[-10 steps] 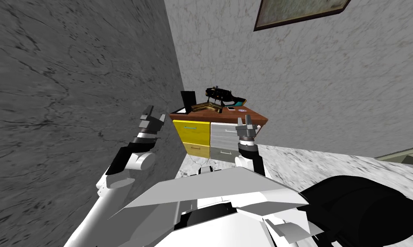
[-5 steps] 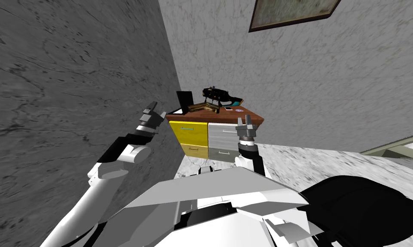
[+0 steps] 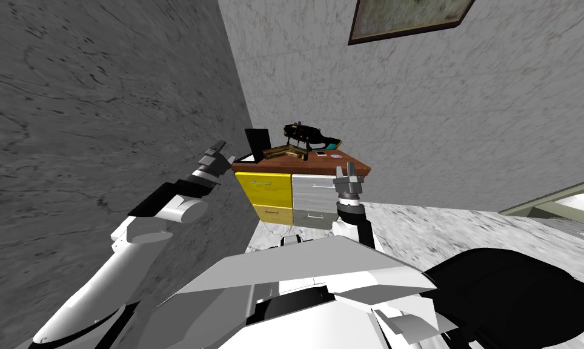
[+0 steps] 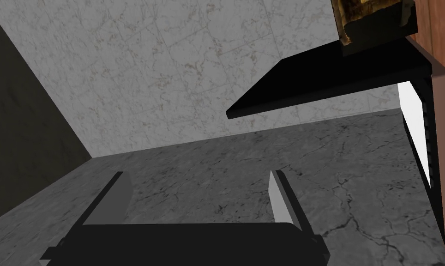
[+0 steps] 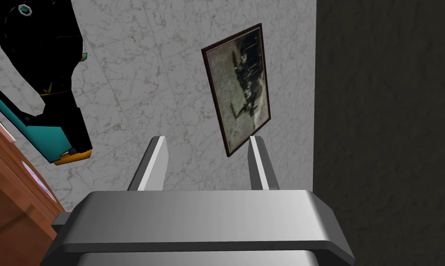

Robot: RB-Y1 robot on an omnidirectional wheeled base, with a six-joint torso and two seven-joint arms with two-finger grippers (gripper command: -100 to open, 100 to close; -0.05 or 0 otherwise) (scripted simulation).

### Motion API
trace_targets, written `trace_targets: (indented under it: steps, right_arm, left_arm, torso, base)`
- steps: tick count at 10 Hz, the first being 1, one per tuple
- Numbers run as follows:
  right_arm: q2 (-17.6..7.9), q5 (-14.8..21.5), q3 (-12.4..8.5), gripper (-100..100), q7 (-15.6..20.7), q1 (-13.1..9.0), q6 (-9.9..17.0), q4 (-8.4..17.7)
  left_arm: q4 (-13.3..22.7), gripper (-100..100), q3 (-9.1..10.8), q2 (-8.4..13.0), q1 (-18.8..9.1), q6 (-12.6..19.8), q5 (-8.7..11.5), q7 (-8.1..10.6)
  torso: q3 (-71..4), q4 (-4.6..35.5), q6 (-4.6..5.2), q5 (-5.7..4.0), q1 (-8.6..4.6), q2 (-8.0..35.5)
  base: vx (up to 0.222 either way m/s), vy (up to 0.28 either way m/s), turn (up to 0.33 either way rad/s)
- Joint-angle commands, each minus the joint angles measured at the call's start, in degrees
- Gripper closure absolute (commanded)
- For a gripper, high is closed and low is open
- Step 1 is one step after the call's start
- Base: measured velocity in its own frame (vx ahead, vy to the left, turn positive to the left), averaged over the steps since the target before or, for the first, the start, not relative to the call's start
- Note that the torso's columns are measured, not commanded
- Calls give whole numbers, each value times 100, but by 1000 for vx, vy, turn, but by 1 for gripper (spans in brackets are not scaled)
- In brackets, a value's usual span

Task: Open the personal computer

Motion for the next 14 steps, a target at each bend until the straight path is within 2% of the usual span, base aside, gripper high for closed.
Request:
trace_targets:
  steps: [1, 2, 4, 5, 6, 7, 9, 10, 12, 13, 14]
  right_arm:
    - [0, 0, 0, 0, 0, 0, 0, 0]
    - [0, 0, 0, 0, 0, 0, 0, 0]
    - [0, 0, 0, 0, 0, 0, 0, 0]
    - [0, 0, 0, 0, 0, 0, 0, 0]
    - [0, 0, 0, 0, 0, 0, 0, 0]
    - [0, 0, 0, 0, 0, 0, 0, 0]
    - [0, 0, 0, 0, 0, 0, 0, 0]
    - [0, 0, 0, 0, 0, 0, 0, 0]
    - [0, 0, 0, 0, 0, 0, 0, 0]
    - [0, 0, 0, 0, 0, 0, 0, 0]
    - [0, 0, 0, 0, 0, 0, 0, 0]
  left_arm:
    - [186, -100, 59, 471, -274, 384, 361, -52]
    - [186, -100, 59, 578, -274, 437, 361, -52]
    - [372, -100, 99, 973, -524, 785, 678, -87]
    - [372, -100, 99, 1085, -524, 844, 678, -87]
    - [468, -100, 115, 1288, -639, 1038, 828, -100]
    - [468, -100, 115, 1333, -639, 1038, 828, -100]
    - [660, -100, 138, 1737, -846, 1401, 1109, -116]
    - [660, -100, 138, 1811, -846, 1405, 1109, -116]
    - [849, -100, 151, 2196, -1021, 1738, 1362, -120]
    - [849, -100, 151, 2257, -1021, 1738, 1362, -120]
    - [940, -100, 154, 2464, -1097, 1890, 1477, -119]
  torso:
    - [-2, -1, 2, -2, -5, -3]
    - [-4, -2, 3, -3, -10, -7]
    - [0, 0, 1, 1, 3, 0]
    - [-2, -1, 3, -1, -3, -3]
    - [-1, 0, 0, 0, 2, -1]
    - [-1, 0, 2, 0, 0, -2]
    - [0, 1, 2, 0, 1, 1]
    - [-2, -1, 1, -1, -3, -3]
    - [-1, 0, 1, -1, -2, -1]
    - [-3, -1, 2, -1, -4, -5]
    - [0, 0, 0, 0, 1, 0]
  base:
    - [41, -47, -95]
    - [32, -33, -36]
    - [36, -35, -59]
    - [36, -30, -31]
    - [43, -31, -44]
    - [32, -21, -25]
    - [38, -26, -56]
    - [37, -34, -21]
    - [46, -38, -48]
    - [39, -31, -23]
    - [33, -22, -29]
